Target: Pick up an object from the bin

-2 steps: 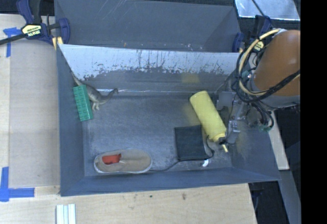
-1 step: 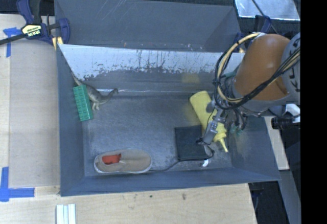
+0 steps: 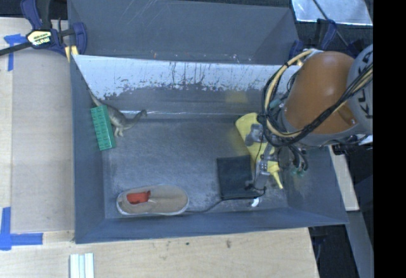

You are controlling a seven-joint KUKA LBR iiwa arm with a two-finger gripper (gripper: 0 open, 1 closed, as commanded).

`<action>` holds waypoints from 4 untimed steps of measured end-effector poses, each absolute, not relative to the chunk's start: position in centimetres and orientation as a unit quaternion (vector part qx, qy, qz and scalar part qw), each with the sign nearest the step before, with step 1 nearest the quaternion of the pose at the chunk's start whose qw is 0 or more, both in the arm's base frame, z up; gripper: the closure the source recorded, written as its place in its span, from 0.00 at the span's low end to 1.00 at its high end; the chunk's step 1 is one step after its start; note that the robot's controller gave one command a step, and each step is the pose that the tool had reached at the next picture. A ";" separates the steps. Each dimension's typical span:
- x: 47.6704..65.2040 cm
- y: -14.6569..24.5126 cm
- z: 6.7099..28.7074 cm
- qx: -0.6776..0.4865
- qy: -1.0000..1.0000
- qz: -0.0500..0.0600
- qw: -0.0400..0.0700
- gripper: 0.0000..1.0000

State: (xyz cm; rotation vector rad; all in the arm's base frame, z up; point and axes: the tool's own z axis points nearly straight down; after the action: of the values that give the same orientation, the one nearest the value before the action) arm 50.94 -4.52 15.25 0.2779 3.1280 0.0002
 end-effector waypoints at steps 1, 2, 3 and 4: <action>50.0 -5.0 11.9 0.065 0.998 0.000 0.001 0.00; 49.2 -6.7 7.4 0.267 0.964 0.004 -0.004 1.00; 49.2 -6.7 7.4 0.266 0.964 0.004 -0.004 1.00; 49.1 -6.7 7.8 0.266 0.964 0.003 -0.003 1.00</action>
Offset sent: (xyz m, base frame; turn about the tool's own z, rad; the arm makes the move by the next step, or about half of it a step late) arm -0.0189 -0.0255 -0.0825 0.3684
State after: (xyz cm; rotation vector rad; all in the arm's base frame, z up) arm 49.11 -6.70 7.83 0.8390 3.0344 0.0099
